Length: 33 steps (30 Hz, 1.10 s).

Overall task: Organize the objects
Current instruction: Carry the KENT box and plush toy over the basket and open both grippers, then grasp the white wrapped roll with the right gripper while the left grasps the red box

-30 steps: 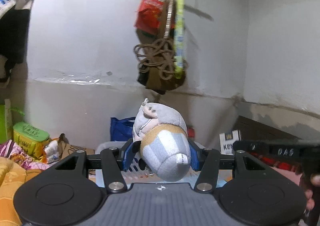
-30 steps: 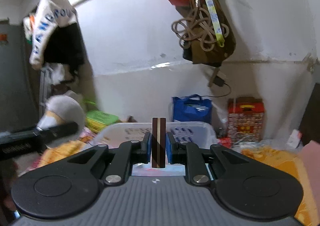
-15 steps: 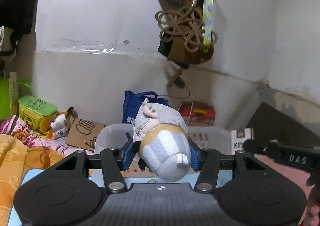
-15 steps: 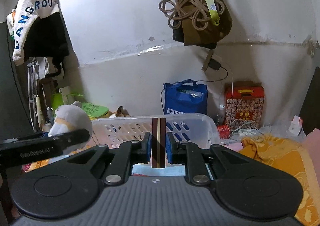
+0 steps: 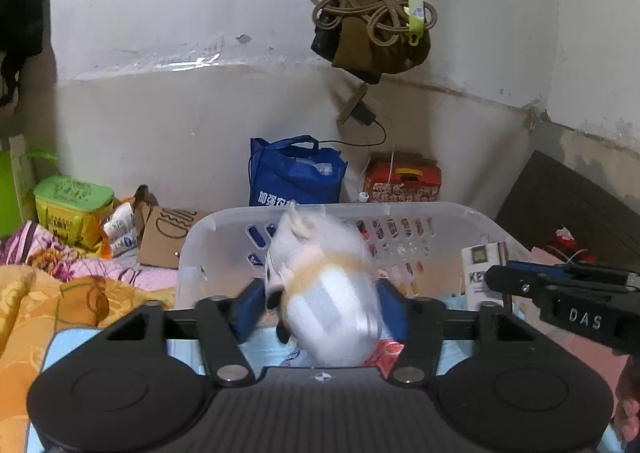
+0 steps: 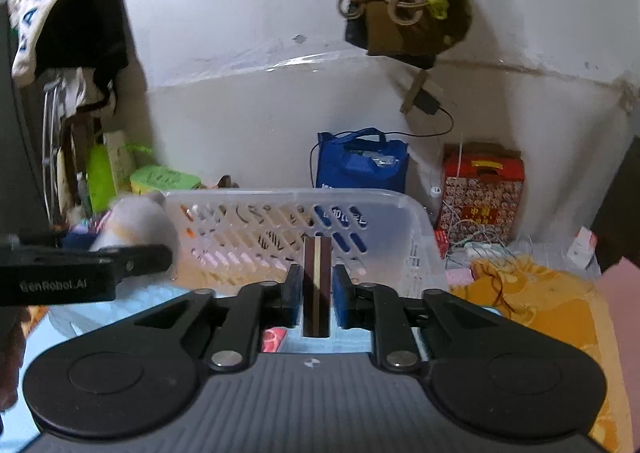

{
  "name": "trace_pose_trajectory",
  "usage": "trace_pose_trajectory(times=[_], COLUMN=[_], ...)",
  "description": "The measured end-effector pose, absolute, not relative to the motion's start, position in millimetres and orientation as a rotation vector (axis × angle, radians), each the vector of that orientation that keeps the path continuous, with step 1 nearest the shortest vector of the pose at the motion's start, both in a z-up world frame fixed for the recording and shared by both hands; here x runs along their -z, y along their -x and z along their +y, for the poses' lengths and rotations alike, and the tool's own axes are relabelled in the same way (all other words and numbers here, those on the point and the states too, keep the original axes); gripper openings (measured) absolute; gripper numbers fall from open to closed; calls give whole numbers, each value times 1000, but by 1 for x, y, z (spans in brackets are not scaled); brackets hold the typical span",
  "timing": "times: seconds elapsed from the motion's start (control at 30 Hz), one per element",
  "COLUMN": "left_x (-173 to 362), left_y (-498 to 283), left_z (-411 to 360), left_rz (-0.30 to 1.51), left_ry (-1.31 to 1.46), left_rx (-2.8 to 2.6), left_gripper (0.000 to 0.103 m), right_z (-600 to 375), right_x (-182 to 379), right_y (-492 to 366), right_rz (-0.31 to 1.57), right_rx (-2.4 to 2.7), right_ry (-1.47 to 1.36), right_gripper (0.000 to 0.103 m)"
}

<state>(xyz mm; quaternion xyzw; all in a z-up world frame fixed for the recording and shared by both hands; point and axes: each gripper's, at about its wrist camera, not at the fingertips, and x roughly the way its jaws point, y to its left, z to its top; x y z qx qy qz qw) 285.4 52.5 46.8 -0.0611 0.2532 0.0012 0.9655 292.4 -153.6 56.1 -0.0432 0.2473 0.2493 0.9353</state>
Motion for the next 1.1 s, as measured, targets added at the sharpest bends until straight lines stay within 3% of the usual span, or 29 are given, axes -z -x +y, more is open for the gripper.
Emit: trace_pose_trajectory(times=[0.1, 0.23, 0.33, 0.53, 0.7, 0.77, 0.93, 1.1], left_x=[-48, -62, -70, -43, 11, 27, 42, 56], left_y=[-278, -257, -224, -155, -146, -154, -167, -166], left_z=[54, 59, 56, 49, 50, 55, 67, 56], left_rz=[465, 399, 360, 364, 451, 496, 560, 583], left_ry=[116, 114, 62, 7, -19, -36, 8, -76], left_rx=[-18, -46, 0, 45, 16, -22, 17, -5], left_gripper=[77, 77, 81, 90, 90, 90, 89, 89], right_z=[-160, -177, -194, -213, -192, -182, -163, -161], right_x=[-61, -84, -100, -70, -15, -1, 12, 19], right_y=[-284, -273, -247, -174, -177, -181, -181, -181], right_rz=[440, 428, 453, 394, 545, 601, 663, 709], right_rx=[-482, -490, -529, -606, -588, -601, -643, -649], right_ry=[64, -20, -117, -115, -24, 36, 115, 141], right_gripper=[90, 93, 103, 103, 102, 96, 93, 83])
